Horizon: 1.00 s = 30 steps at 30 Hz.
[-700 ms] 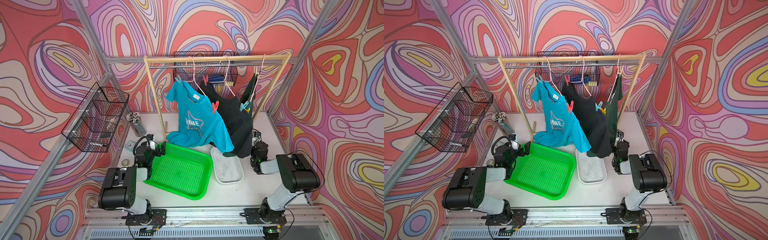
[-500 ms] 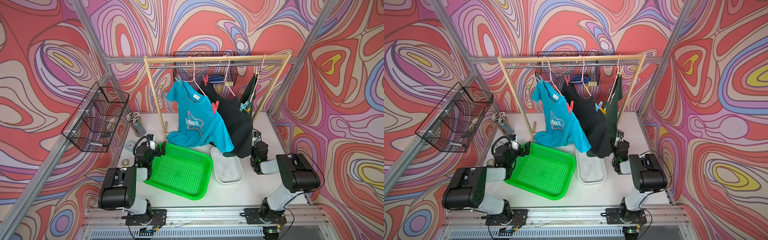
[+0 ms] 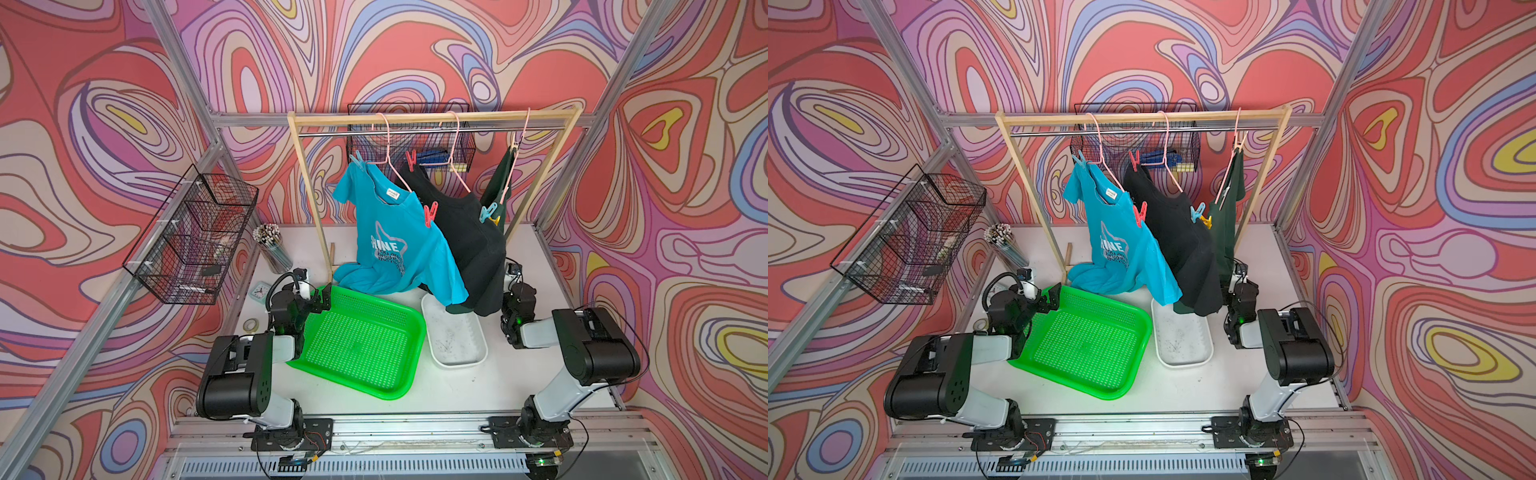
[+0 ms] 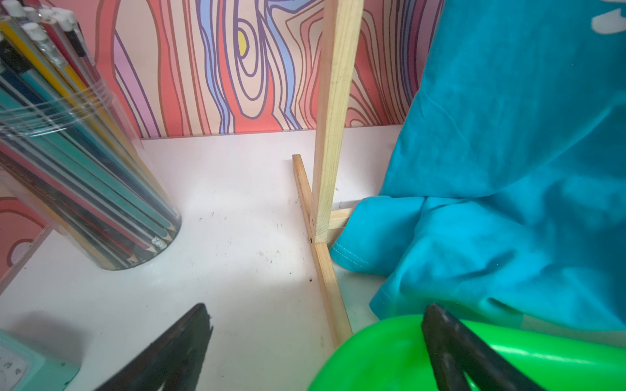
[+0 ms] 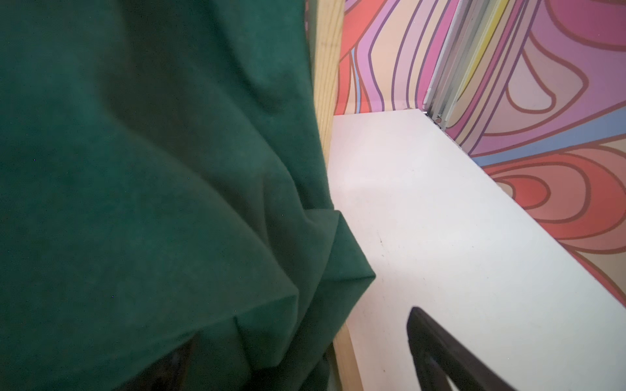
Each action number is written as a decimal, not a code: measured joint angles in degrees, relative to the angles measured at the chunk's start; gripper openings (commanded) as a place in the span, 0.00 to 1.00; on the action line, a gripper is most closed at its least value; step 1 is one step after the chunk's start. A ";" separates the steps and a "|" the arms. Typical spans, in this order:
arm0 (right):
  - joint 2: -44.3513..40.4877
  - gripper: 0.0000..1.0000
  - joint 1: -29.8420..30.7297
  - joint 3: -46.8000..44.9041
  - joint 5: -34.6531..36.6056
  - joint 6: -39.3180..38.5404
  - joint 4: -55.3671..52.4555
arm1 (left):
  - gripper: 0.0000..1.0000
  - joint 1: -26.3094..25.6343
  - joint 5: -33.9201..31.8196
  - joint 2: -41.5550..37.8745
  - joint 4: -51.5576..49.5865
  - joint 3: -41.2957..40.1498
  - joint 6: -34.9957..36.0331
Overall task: Remove the clothespins securing t-shirts to the hanger
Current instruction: Pick up the hanger from the clothes rail.
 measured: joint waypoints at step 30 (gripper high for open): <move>-13.42 0.98 1.16 20.98 3.41 12.76 -44.70 | 1.00 0.28 -12.79 -23.41 -12.02 -4.52 -8.94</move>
